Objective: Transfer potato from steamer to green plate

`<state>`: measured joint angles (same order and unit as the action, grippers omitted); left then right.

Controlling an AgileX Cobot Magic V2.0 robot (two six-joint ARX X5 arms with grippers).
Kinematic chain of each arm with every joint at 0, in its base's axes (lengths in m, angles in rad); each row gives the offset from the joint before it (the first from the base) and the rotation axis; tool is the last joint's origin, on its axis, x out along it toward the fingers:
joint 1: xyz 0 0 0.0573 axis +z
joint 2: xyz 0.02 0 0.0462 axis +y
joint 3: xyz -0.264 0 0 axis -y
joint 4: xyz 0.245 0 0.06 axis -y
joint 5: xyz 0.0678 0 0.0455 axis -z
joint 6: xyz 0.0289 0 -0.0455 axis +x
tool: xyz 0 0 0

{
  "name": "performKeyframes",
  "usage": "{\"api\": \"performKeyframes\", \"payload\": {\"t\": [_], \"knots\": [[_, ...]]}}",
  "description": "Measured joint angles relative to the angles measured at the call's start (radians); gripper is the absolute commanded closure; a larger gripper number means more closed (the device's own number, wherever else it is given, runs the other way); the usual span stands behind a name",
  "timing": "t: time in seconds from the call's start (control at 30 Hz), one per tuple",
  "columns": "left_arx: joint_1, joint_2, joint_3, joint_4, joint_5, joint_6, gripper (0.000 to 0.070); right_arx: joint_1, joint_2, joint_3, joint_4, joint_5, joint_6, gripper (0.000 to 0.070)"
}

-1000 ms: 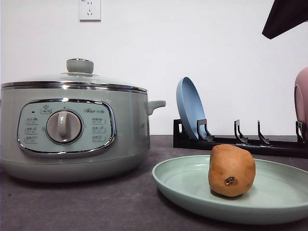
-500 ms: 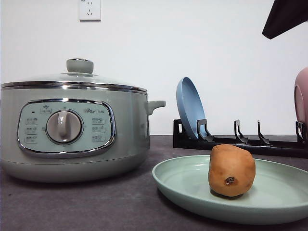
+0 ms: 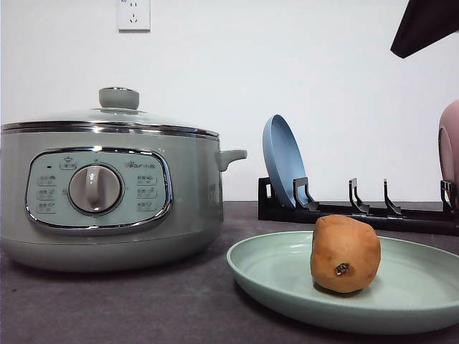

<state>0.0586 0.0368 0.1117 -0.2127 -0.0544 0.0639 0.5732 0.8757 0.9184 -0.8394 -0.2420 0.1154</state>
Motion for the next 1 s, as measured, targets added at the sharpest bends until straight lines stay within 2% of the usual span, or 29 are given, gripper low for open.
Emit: {"api": "performKeyframes", "payload": {"t": [0.27,1.0], "knots": [[0.000,-0.031,-0.066,0.001,0.000,-0.002,0.0699,0.000,0.000,0.000,0.000,0.000,0.000,0.0700],[0.000,-0.032,-0.079,0.031,0.000,-0.003,0.0699,0.000,0.000,0.000,0.000,0.000,0.000,0.0700]]}}
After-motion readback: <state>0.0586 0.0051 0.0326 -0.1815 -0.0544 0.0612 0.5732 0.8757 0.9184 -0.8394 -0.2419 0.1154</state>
